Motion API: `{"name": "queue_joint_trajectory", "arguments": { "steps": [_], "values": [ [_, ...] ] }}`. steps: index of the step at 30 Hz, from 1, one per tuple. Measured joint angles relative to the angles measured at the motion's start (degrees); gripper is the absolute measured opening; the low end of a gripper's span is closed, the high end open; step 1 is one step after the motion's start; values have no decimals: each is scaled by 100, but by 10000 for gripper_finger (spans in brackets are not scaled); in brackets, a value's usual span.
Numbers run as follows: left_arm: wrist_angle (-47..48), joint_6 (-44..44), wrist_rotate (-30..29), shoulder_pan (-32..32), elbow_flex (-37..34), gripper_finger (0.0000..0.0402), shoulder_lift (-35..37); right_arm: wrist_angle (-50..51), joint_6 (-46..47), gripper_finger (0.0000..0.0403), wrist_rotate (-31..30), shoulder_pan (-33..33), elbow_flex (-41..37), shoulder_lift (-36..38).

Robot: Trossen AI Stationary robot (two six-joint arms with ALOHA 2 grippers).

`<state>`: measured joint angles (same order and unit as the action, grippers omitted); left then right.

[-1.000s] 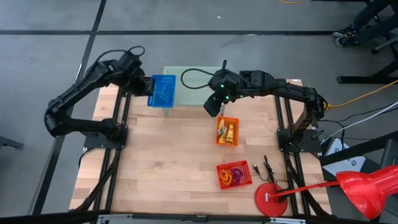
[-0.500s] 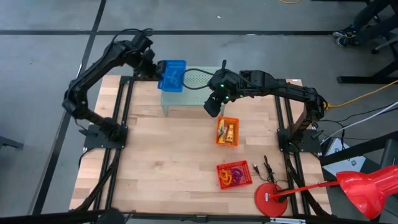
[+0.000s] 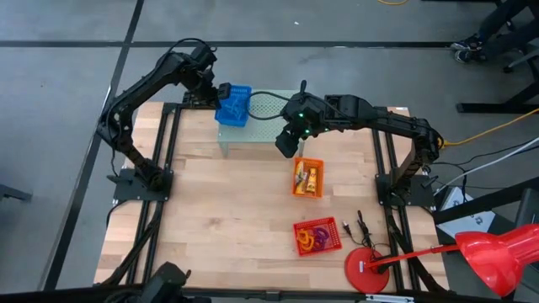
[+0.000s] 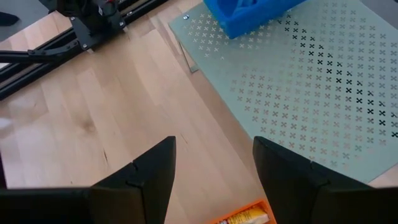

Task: Pick & Place Office Desk Supplies
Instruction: Put the blue bin with rubberbands on the shelf

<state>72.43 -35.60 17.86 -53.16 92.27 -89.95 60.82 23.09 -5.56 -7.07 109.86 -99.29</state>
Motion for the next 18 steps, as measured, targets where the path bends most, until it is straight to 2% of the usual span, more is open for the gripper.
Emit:
{"name": "queue_joint_trajectory", "arguments": {
  "steps": [18],
  "values": [
    [-23, -260, -207, -47, 4, 3, 2, -127, -166, 217, 2, -44, 0, 0]
  ]
}}
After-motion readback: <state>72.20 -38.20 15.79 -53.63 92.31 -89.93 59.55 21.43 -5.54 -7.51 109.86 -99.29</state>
